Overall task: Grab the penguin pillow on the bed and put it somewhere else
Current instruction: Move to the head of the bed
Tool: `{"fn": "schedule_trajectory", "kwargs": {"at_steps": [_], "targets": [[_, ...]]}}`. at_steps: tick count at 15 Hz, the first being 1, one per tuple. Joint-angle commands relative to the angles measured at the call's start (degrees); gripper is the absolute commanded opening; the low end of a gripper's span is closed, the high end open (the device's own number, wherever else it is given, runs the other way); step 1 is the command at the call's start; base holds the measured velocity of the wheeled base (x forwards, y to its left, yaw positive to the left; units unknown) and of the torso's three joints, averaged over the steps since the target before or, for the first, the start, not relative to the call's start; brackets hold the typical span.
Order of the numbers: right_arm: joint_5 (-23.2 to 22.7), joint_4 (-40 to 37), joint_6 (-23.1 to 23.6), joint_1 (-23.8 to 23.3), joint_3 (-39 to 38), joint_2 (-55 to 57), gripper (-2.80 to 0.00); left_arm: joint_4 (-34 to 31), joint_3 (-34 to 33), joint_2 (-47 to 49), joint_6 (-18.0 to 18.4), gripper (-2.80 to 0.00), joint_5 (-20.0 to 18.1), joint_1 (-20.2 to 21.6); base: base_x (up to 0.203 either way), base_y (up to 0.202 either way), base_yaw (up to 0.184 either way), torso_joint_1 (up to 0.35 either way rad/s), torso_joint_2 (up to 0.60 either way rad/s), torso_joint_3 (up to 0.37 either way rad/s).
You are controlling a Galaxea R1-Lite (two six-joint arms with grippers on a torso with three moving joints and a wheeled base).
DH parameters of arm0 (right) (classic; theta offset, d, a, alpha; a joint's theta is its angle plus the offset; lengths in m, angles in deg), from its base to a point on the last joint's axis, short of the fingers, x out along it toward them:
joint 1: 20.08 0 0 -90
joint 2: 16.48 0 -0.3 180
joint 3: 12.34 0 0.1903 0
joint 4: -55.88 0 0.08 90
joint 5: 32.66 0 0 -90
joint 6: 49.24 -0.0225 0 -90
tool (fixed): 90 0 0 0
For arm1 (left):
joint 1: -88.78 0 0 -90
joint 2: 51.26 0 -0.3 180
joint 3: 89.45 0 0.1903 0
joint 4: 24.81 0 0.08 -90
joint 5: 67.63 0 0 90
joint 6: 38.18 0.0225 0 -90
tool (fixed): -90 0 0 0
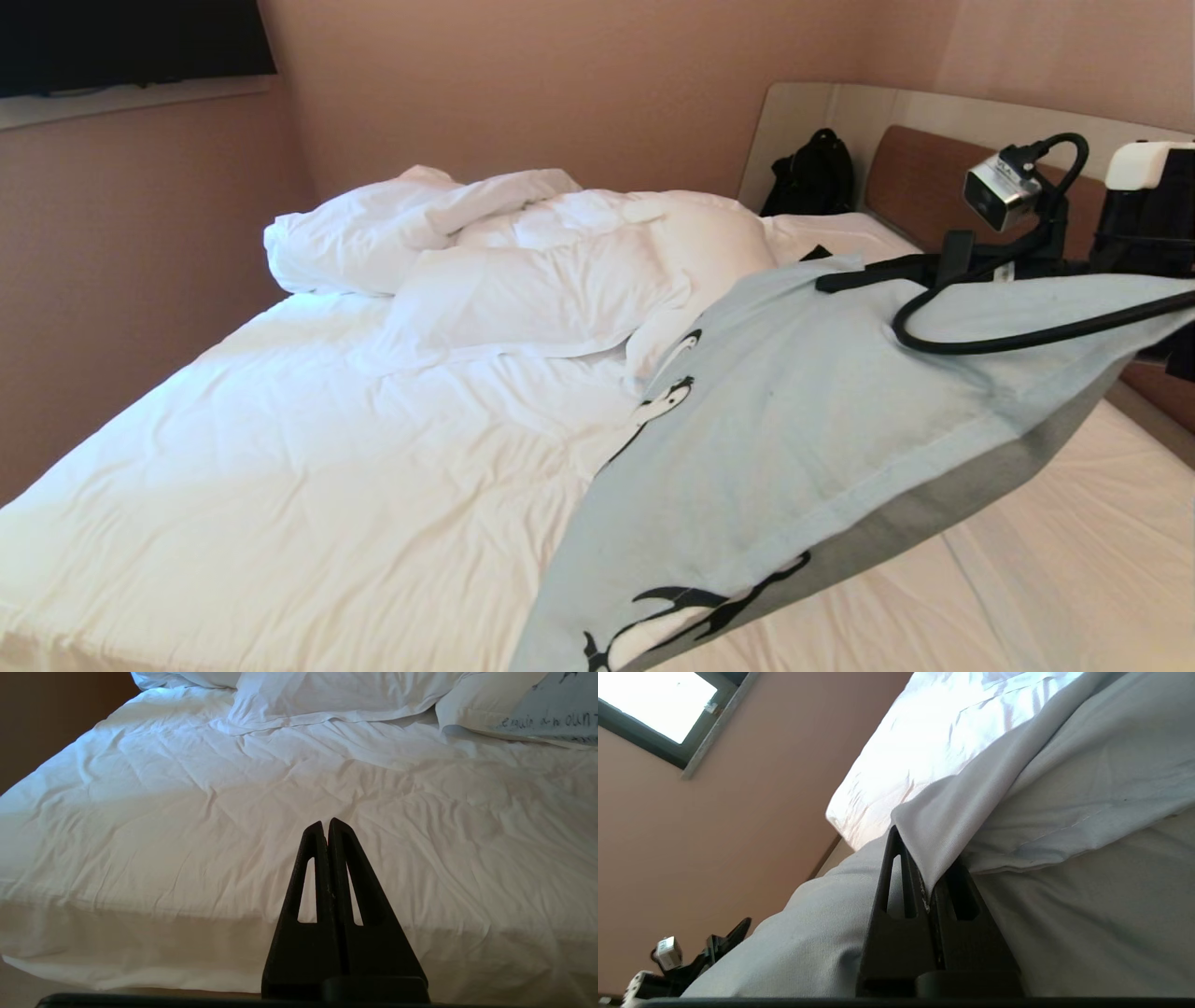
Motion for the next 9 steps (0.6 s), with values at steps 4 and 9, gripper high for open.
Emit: {"fn": "schedule_trajectory", "kwargs": {"at_steps": [4,9], "targets": [[-1.46,0.55,2.78,-10.59,1.32,1.72,-2.8,-0.02,-0.09,-0.02,-0.04,-2.8,-0.01,0.02,0.0,0.0,0.0,0.0,0.0,0.0],[-7.59,0.86,3.42,-21.54,4.47,5.21,-2.8,-0.02,-0.09,-0.02,0.0,-2.8,-0.01,0.02,0.0,0.0,0.0,0.0,0.0,0.0]]}}
